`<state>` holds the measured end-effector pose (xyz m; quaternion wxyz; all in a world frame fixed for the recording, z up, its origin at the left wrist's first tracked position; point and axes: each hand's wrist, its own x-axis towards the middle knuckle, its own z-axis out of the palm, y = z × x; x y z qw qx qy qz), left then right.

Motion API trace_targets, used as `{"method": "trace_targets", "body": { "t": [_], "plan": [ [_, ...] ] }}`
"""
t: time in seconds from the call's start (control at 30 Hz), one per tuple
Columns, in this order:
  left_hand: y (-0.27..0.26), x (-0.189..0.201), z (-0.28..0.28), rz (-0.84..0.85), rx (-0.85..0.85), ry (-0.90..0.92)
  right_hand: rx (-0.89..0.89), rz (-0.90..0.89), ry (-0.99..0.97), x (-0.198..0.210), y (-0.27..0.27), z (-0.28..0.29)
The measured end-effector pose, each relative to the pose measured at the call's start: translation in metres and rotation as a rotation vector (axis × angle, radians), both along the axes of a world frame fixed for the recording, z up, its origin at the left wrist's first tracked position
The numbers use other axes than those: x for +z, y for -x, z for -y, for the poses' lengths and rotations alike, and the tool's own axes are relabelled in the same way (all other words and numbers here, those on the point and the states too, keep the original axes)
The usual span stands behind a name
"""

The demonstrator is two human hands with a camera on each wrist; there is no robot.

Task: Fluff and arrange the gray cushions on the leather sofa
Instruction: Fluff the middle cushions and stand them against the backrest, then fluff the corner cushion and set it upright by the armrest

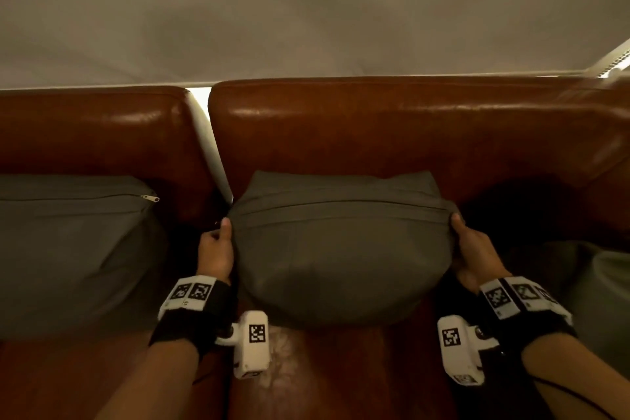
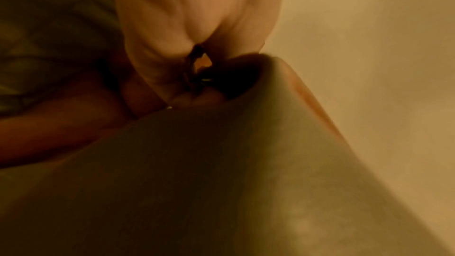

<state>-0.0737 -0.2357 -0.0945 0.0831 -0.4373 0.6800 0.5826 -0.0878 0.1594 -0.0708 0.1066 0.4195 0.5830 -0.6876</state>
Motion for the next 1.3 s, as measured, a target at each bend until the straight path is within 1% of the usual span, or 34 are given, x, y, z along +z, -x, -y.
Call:
{"method": "trace_targets", "body": {
  "t": [0.03, 0.07, 0.1, 0.13, 0.17, 0.2, 0.23, 0.27, 0.3, 0.33, 0.37, 0.4, 0.43, 0.47, 0.53, 0.57, 0.6, 0.63, 0.67, 0.7, 0.77, 0.8, 0.83, 0.9, 0.97, 1.03, 1.07, 1.13, 1.17, 1.23, 1.27, 1.3],
  "plan": [
    [0.001, 0.01, -0.004, 0.006, 0.009, 0.054, 0.013, 0.001, -0.038, 0.002, 0.0, -0.002],
    [0.003, 0.019, -0.006, 0.01, -0.004, 0.149, 0.02, -0.003, -0.143, 0.008, 0.0, -0.005],
    [0.004, 0.034, -0.008, 0.015, -0.027, 0.272, 0.021, -0.021, -0.31, 0.016, -0.001, -0.007],
    [0.003, 0.05, -0.014, -0.031, -0.067, 0.408, 0.053, -0.071, -0.53, 0.027, -0.003, -0.004],
    [0.0, 0.065, -0.021, -0.136, -0.145, 0.533, 0.13, -0.166, -0.749, 0.041, -0.009, 0.005],
    [-0.003, 0.075, -0.032, -0.268, -0.285, 0.635, 0.26, -0.303, -0.934, 0.054, -0.016, 0.018],
    [-0.008, 0.081, -0.044, -0.356, -0.494, 0.703, 0.45, -0.441, -1.071, 0.063, -0.022, 0.034],
    [-0.013, 0.081, -0.056, -0.377, -0.722, 0.732, 0.679, -0.524, -1.164, 0.062, -0.028, 0.048],
    [-0.017, 0.076, -0.065, -0.33, -0.928, 0.736, 0.897, -0.536, -1.222, 0.058, -0.032, 0.058],
    [-0.021, 0.069, -0.07, -0.245, -1.076, 0.747, 1.067, -0.491, -1.243, 0.053, -0.034, 0.062],
    [-0.021, 0.061, -0.069, -0.167, -1.147, 0.777, 1.157, -0.428, -1.237, 0.049, -0.033, 0.061],
    [-0.02, 0.054, -0.063, -0.117, -1.147, 0.815, 1.177, -0.374, -1.223, 0.045, -0.029, 0.056],
    [-0.018, 0.046, -0.052, -0.068, -1.102, 0.836, 1.139, -0.327, -1.212, 0.04, -0.026, 0.045],
    [-0.015, 0.04, -0.039, -0.005, -1.026, 0.812, 1.071, -0.268, -1.182, 0.034, -0.022, 0.033],
    [-0.01, 0.033, -0.009, 0.133, -0.871, 0.663, 0.939, -0.083, -1.041, 0.027, -0.015, 0.009],
    [-0.01, 0.032, 0.004, 0.181, -0.811, 0.609, 0.871, -0.022, -0.965, 0.025, -0.014, 0.0],
    [-0.012, 0.035, 0.012, 0.174, -0.757, 0.599, 0.796, -0.02, -0.91, 0.028, -0.015, -0.006],
    [-0.014, 0.043, 0.014, 0.105, -0.707, 0.617, 0.706, -0.065, -0.874, 0.036, -0.021, -0.009],
    [-0.018, 0.049, 0.016, 0.006, -0.645, 0.646, 0.637, -0.143, -0.848, 0.044, -0.024, -0.006],
    [-0.022, 0.06, 0.011, -0.115, -0.623, 0.686, 0.56, -0.231, -0.829, 0.056, -0.034, -0.004],
    [-0.034, 0.088, -0.016, -0.393, -0.726, 0.757, 0.449, -0.374, -0.811, 0.087, -0.073, 0.001],
    [-0.04, 0.1, -0.033, -0.524, -0.823, 0.77, 0.445, -0.407, -0.807, 0.096, -0.096, 0.004],
    [-0.045, 0.11, -0.053, -0.618, -0.942, 0.753, 0.474, -0.395, -0.794, 0.102, -0.119, 0.006],
    [-0.058, 0.124, -0.096, -0.71, -1.232, 0.663, 0.556, -0.278, -0.741, 0.103, -0.163, 0.007],
    [-0.07, 0.126, -0.138, -0.768, -1.507, 0.595, 0.579, -0.148, -0.728, 0.09, -0.206, 0.0],
    [-0.08, 0.12, -0.18, -0.766, -1.718, 0.568, 0.515, -0.056, -0.805, 0.074, -0.242, -0.012],
    [-0.084, 0.116, -0.2, -0.76, -1.789, 0.556, 0.459, -0.017, -0.873, 0.067, -0.256, -0.018],
    [-0.092, 0.109, -0.24, -0.753, -1.854, 0.531, 0.292, 0.01, -1.037, 0.057, -0.279, -0.032],
    [-0.096, 0.105, -0.261, -0.737, -1.854, 0.517, 0.208, 0.002, -1.142, 0.054, -0.286, -0.039],
    [-0.104, 0.099, -0.301, -0.712, -1.852, 0.486, 0.103, 0.038, -1.312, 0.05, -0.294, -0.052],
    [-0.108, 0.095, -0.321, -0.716, -1.875, 0.496, 0.074, 0.073, -1.344, 0.05, -0.295, -0.058],
    [-0.112, 0.088, -0.34, -0.744, -1.921, 0.546, 0.055, 0.091, -1.356, 0.048, -0.295, -0.064]
  ]
}}
